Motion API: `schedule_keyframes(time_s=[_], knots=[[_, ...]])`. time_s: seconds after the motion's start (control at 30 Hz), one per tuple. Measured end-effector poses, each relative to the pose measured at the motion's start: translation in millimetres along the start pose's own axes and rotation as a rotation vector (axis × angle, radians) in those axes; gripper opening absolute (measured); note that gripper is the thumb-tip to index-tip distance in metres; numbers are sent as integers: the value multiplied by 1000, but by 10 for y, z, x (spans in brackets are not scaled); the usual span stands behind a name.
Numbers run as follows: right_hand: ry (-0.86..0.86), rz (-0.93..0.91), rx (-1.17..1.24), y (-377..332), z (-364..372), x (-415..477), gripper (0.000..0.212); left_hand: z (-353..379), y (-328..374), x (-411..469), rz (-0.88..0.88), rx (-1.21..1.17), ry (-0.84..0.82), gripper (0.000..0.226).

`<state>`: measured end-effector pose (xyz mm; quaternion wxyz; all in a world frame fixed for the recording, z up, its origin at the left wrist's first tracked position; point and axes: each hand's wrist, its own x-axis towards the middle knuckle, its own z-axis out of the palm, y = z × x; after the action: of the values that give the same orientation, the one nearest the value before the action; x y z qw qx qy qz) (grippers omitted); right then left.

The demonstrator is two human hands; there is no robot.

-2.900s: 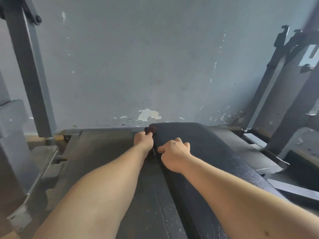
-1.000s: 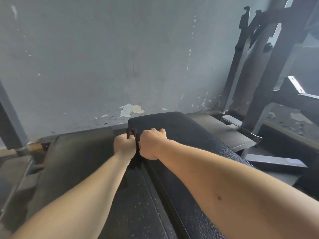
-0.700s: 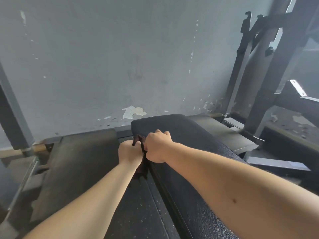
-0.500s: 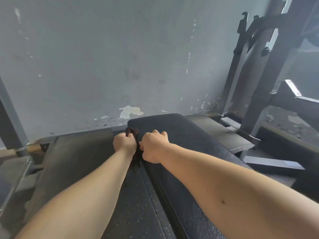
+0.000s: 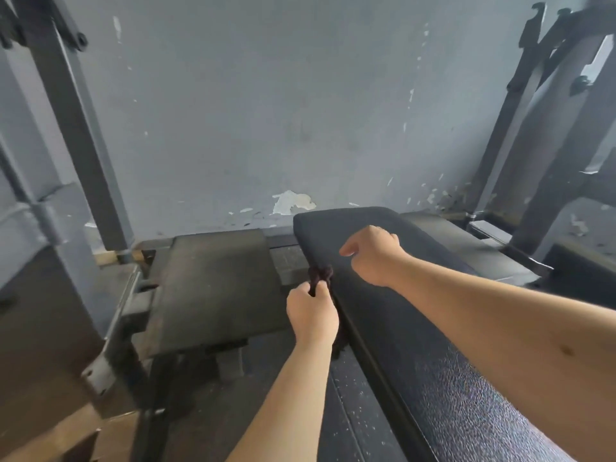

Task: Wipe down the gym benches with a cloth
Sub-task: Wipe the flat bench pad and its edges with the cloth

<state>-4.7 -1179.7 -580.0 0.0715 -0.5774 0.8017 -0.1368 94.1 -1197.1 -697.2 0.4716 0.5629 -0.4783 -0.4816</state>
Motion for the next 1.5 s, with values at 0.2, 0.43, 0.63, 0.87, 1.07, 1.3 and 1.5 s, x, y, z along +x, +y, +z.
schedule_keyframes(time_s=[0.2, 0.43, 0.63, 0.87, 1.07, 1.3, 1.5], knots=[[-18, -32, 35, -53, 83, -183, 54, 102, 127, 259, -18, -13, 75, 29], [-60, -34, 15, -4, 96, -431, 57, 43, 46, 27, -5, -16, 54, 37], [-26, -29, 30, -17, 121, -477, 46, 18, -154, -507, 13, 39, 41, 28], [-9, -106, 19, -66, 134, -548, 42, 36, -8, -196, -45, 36, 59, 30], [0, -79, 29, 48, 94, -724, 43, -42, -69, -573, -11, 87, 29, 33], [-26, -68, 55, 79, 134, -929, 48, -183, -176, -1173, 72, 195, -26, 26], [1, -85, 73, 95, 134, -1057, 47, -86, 38, -747, 62, 101, 36, 29]])
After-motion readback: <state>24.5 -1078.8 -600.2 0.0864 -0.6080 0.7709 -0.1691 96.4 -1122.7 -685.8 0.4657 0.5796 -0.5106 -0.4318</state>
